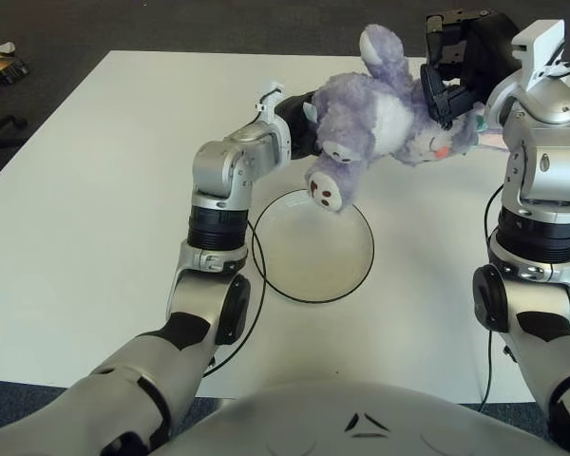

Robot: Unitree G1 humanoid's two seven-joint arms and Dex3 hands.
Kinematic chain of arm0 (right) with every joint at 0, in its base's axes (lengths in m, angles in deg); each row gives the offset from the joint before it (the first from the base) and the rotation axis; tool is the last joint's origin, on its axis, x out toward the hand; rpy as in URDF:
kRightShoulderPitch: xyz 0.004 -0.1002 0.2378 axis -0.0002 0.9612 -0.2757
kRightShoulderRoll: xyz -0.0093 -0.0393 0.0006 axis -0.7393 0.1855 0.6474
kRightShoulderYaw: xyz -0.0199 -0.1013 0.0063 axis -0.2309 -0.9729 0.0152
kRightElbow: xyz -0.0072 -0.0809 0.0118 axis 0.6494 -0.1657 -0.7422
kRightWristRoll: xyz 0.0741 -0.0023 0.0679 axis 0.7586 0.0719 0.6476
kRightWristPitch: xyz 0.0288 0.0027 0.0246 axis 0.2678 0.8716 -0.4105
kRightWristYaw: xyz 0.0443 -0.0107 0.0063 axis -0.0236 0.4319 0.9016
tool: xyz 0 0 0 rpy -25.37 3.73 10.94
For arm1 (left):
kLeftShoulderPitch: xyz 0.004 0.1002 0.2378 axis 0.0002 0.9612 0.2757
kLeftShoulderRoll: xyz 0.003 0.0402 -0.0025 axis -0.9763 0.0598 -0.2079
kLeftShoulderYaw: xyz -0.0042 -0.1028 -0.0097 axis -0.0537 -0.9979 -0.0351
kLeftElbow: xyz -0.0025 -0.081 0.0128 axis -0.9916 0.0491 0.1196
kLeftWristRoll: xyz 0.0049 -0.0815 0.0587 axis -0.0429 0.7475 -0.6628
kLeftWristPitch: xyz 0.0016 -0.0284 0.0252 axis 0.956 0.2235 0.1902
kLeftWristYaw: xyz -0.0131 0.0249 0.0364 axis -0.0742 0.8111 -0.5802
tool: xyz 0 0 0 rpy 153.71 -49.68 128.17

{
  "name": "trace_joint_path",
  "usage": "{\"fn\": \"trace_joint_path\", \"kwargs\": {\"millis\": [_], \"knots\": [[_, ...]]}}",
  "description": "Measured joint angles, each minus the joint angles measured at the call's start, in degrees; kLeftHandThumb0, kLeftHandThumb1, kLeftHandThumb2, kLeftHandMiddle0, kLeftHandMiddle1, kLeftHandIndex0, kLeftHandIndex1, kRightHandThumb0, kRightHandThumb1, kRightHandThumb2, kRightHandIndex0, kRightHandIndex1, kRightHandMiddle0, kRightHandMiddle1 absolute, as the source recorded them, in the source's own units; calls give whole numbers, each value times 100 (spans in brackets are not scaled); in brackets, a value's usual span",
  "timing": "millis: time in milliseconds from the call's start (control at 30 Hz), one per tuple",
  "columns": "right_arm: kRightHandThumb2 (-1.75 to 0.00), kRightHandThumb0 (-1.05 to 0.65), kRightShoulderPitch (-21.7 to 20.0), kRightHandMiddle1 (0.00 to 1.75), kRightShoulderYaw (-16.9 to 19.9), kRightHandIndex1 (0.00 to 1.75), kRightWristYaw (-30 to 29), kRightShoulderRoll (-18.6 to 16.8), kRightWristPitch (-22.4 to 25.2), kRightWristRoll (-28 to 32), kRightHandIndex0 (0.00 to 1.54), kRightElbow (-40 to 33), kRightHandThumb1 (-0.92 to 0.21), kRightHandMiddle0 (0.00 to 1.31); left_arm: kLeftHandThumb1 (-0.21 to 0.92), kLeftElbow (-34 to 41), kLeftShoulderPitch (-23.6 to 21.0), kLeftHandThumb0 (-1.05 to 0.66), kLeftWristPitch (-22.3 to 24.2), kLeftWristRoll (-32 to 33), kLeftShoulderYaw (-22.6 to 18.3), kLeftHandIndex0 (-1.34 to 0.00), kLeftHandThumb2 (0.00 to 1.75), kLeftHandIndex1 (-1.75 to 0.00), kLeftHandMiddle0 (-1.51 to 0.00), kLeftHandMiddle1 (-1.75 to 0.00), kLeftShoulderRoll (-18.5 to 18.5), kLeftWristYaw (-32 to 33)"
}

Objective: Put the doll into the plate.

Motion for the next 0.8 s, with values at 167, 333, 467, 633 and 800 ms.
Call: {"fn": "trace_joint_path", "kwargs": {"millis": [167,333,467,633,800], "knots": [[-166,2,0,153,-164,175,-218,178,-4,-100,90,-95,5,77,33,-52,-30,0,190,197,-161,-50,130,-175,-49,-171,24,22],[-158,-1,-5,150,-537,175,-267,681,-117,-473,84,-135,-2,73,24,-124,-163,-41,446,306,-316,-64,140,-175,-18,-136,101,249],[-153,-1,-46,151,-749,175,-263,1164,-385,-793,81,-22,-6,69,24,-169,-261,-47,629,387,-433,-66,141,-175,-13,-135,150,438],[-140,-1,-58,170,-1190,175,-219,1721,-658,-1423,64,29,-24,48,38,-274,-361,-6,822,451,-781,-48,125,-175,-38,-166,165,823],[-124,-1,30,174,-1266,167,-151,2090,-1405,-1591,61,190,-37,35,34,-404,-439,-1,917,514,-954,-54,126,-175,-48,-161,173,1079]]}}
